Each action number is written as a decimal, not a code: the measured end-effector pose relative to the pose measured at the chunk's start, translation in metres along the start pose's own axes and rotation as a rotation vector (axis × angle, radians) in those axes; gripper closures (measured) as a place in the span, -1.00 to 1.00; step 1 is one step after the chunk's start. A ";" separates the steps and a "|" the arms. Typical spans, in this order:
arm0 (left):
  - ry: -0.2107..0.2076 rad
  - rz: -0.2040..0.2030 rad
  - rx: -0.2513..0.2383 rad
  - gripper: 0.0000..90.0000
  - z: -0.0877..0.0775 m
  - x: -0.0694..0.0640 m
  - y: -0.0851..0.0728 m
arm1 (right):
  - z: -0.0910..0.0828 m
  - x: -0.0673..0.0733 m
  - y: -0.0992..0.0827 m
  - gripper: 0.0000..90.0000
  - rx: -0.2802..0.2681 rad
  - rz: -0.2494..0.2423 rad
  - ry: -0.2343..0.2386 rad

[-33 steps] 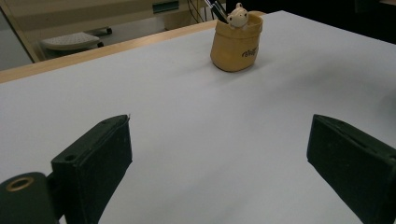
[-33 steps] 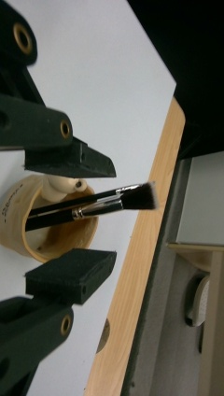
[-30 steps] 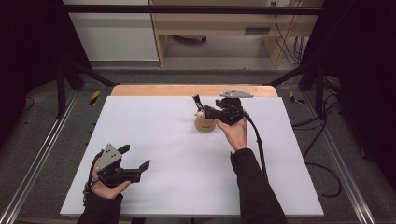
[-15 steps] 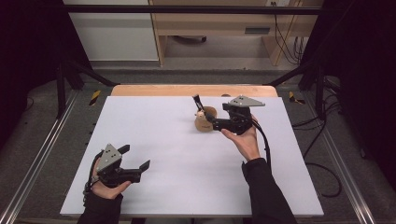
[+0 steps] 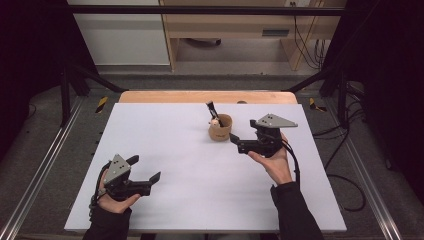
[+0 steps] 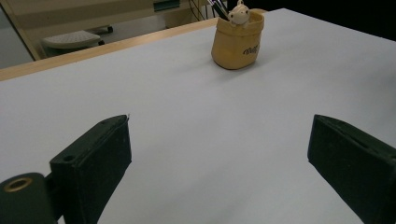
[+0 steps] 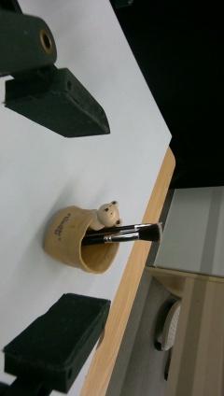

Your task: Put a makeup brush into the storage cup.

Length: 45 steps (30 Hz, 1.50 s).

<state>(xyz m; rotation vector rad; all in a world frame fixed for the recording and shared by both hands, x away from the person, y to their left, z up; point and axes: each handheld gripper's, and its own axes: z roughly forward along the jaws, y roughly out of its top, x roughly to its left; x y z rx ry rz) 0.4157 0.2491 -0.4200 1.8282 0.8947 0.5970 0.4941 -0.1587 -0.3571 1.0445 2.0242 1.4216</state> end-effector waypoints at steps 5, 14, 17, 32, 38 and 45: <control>0.001 0.002 0.001 -0.88 0.000 0.000 0.000 | -0.009 -0.001 -0.007 -0.82 0.005 -0.001 -0.006; -0.002 0.001 0.009 -0.88 0.002 0.000 -0.001 | -0.026 -0.004 -0.029 -0.85 0.015 -0.008 -0.004; 0.000 -0.003 0.005 -0.88 0.001 0.000 -0.001 | -0.030 -0.004 -0.033 -0.84 0.013 -0.011 -0.003; -0.003 -0.004 0.006 -0.88 0.001 0.001 -0.002 | -0.056 -0.004 -0.067 -0.85 -0.001 -0.002 -0.012; -0.007 -0.008 0.004 -0.88 0.001 0.001 -0.003 | -0.062 -0.006 -0.077 -0.85 0.001 0.003 -0.020; -0.009 -0.014 0.006 -0.88 0.001 0.001 -0.004 | -0.069 -0.010 -0.089 -0.87 -0.005 0.014 -0.031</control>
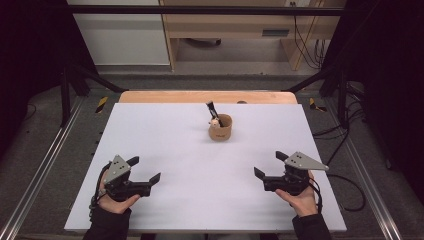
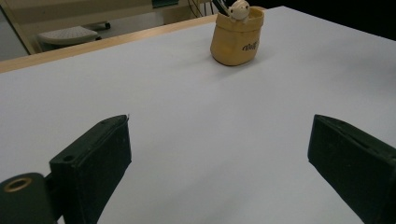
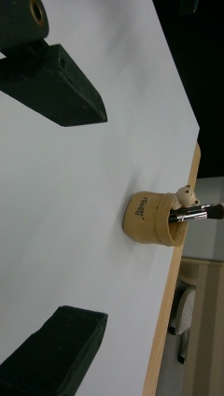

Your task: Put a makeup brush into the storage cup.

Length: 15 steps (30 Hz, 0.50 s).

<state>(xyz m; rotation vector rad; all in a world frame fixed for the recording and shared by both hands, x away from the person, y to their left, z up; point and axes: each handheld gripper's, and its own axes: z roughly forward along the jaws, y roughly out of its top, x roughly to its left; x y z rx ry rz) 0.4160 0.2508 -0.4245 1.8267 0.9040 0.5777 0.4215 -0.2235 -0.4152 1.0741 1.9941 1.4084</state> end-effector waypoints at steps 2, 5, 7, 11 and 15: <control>-0.001 -0.001 -0.002 -0.88 0.000 0.001 0.000 | -0.002 0.000 -0.003 -0.87 0.000 -0.002 -0.008; -0.001 -0.003 -0.004 -0.88 -0.001 0.001 -0.001 | -0.006 -0.003 -0.009 -0.87 0.005 0.002 -0.018; 0.000 -0.003 -0.002 -0.88 -0.001 0.001 -0.001 | -0.007 -0.003 -0.010 -0.87 0.004 0.007 -0.021; 0.001 -0.005 -0.002 -0.88 -0.001 0.002 -0.002 | -0.009 -0.004 -0.011 -0.87 -0.004 0.005 -0.020; 0.000 -0.009 -0.006 -0.88 -0.002 0.003 -0.002 | -0.011 -0.004 -0.012 -0.87 -0.003 0.006 -0.027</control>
